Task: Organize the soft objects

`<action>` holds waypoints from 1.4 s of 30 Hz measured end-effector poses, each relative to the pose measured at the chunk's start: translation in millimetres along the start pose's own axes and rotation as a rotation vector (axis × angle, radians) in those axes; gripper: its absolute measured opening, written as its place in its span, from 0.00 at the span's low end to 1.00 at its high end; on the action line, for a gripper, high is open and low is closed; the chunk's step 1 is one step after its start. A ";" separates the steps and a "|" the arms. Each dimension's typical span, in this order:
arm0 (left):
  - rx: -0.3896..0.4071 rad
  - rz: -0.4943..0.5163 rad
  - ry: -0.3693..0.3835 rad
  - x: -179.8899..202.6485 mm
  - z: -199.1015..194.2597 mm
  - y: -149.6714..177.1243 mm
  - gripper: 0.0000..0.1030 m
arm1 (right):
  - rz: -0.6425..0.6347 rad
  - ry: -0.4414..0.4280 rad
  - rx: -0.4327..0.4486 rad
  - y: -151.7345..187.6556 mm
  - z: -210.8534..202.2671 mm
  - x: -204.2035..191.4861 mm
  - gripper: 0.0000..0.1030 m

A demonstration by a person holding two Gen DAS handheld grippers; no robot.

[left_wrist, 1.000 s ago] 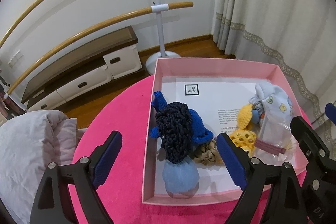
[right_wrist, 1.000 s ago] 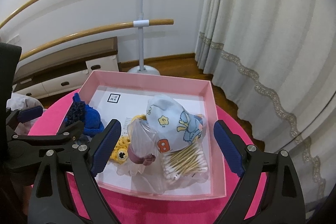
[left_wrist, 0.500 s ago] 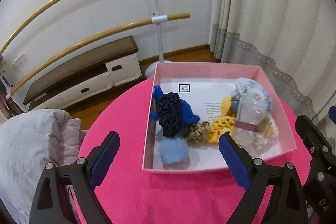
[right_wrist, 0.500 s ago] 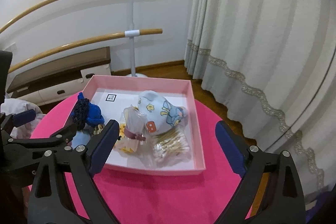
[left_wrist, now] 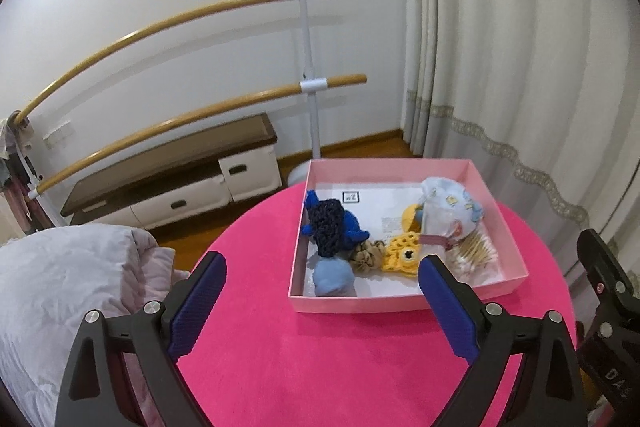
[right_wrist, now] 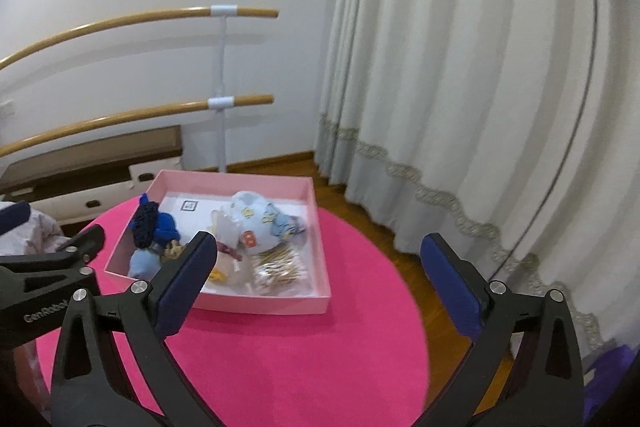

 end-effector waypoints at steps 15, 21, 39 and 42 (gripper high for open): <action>0.220 -0.022 0.018 6.1 -112.0 19.5 0.98 | 0.041 -0.009 0.181 -9.3 -84.2 18.4 1.00; 0.280 -0.017 0.023 9.3 -140.8 28.8 0.99 | 0.076 -0.009 0.239 -12.4 -108.5 29.5 1.00; 0.339 -0.052 0.037 9.3 -157.9 42.3 0.99 | 0.105 0.001 0.331 -10.8 -141.0 42.4 1.00; 0.338 -0.054 0.039 8.6 -158.1 41.8 0.99 | 0.100 0.011 0.336 -10.9 -142.5 43.0 1.00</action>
Point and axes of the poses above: each gripper's, at about its wrist camera, not at the fingertips, and z roughly the way its jaws point, x to its right, y to its underside, the point moved 10 cm from there along z, roughly the way its jaws point, and after that the axes turned 4 degrees about -x, right-handed, at the moved point
